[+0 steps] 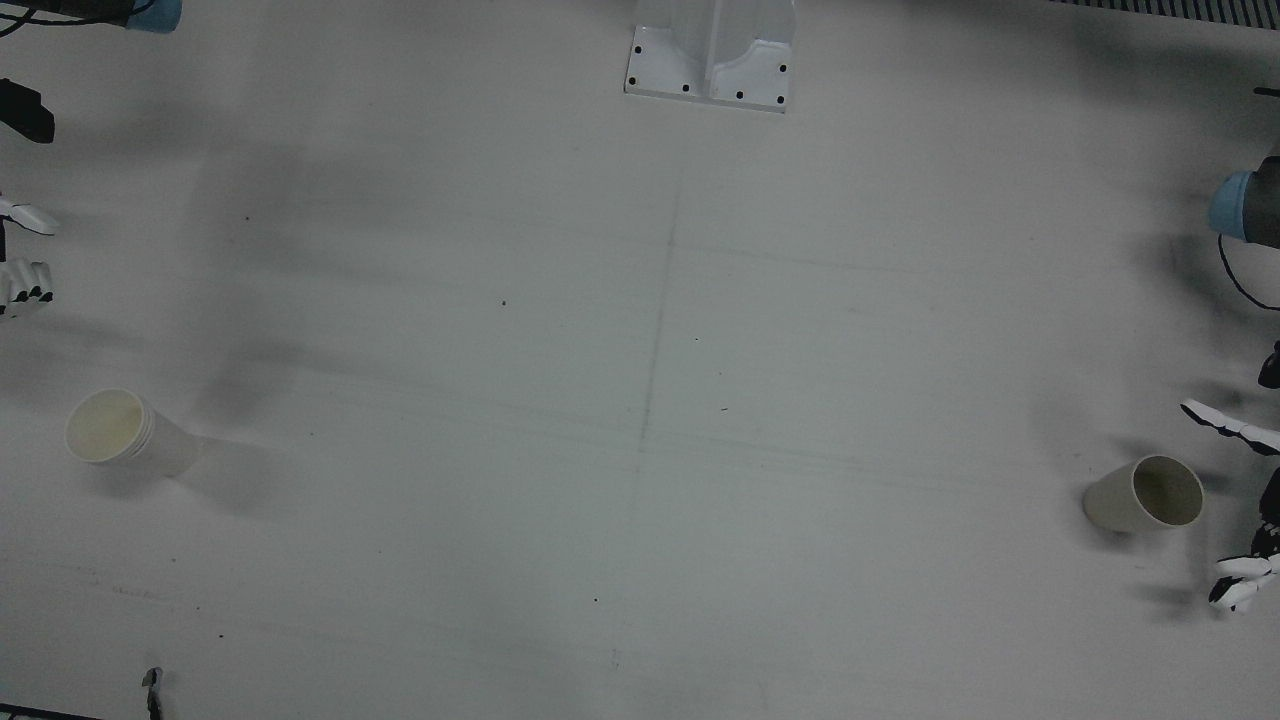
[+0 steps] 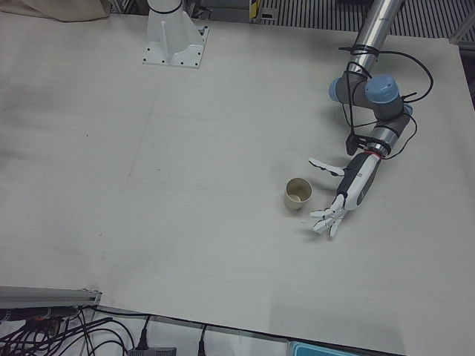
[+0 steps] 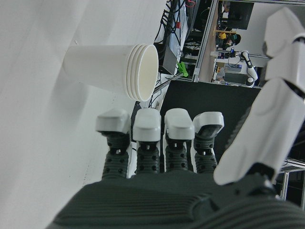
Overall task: Pour water
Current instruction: 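Close the left hand fingers around the paper cup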
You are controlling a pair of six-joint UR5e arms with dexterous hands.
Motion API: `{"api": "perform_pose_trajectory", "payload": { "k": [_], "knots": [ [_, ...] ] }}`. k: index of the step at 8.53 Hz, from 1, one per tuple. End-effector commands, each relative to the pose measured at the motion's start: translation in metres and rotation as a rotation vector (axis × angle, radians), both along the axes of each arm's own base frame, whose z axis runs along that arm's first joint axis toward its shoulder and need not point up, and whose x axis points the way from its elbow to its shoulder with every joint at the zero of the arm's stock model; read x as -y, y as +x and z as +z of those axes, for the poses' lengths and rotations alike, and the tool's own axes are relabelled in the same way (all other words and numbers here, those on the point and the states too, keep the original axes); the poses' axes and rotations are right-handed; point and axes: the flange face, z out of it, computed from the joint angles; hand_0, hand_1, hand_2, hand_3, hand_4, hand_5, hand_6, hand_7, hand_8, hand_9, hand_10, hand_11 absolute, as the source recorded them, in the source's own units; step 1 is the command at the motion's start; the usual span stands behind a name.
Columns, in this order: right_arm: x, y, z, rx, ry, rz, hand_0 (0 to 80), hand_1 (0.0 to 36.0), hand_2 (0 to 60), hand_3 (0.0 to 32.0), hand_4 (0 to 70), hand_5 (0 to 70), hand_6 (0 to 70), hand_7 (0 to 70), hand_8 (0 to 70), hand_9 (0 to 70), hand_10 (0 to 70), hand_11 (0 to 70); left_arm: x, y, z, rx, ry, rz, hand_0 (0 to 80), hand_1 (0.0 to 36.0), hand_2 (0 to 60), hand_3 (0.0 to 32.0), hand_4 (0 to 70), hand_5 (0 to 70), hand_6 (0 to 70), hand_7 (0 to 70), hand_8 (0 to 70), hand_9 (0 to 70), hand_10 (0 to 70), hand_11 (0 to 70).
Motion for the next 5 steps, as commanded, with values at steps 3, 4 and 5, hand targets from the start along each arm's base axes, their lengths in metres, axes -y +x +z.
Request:
{"api": "perform_pose_trajectory", "payload": {
  "k": [3,4,5],
  "knots": [
    [-0.001,0.003,-0.002,0.004,0.003,0.005,49.3,7.3,19.2,0.0,23.9,70.0,68.8,70.0,70.0,70.0,54.8,70.0,0.002,0.03,-0.009,0.035,-0.014,0.049,59.1,16.4,0.0,11.2,8.5,27.5,8.7,12.2,10.9,8.0,0.5,2.9],
    [-0.001,0.004,-0.002,0.004,0.003,0.006,49.3,7.4,18.8,0.0,23.8,70.0,68.8,70.0,70.0,70.0,54.7,70.0,0.005,0.033,-0.011,0.03,-0.012,0.05,59.3,16.6,0.0,11.0,8.7,27.8,9.0,12.4,11.0,8.1,0.5,2.9],
    [-0.001,0.005,-0.002,0.006,0.003,0.008,49.5,7.5,18.6,0.0,23.5,70.0,68.5,70.0,70.0,70.0,54.7,70.0,0.008,0.035,-0.015,0.028,-0.01,0.05,60.1,17.3,0.0,10.2,9.9,28.5,10.2,13.7,11.5,8.6,0.4,2.9]
  ]
}}
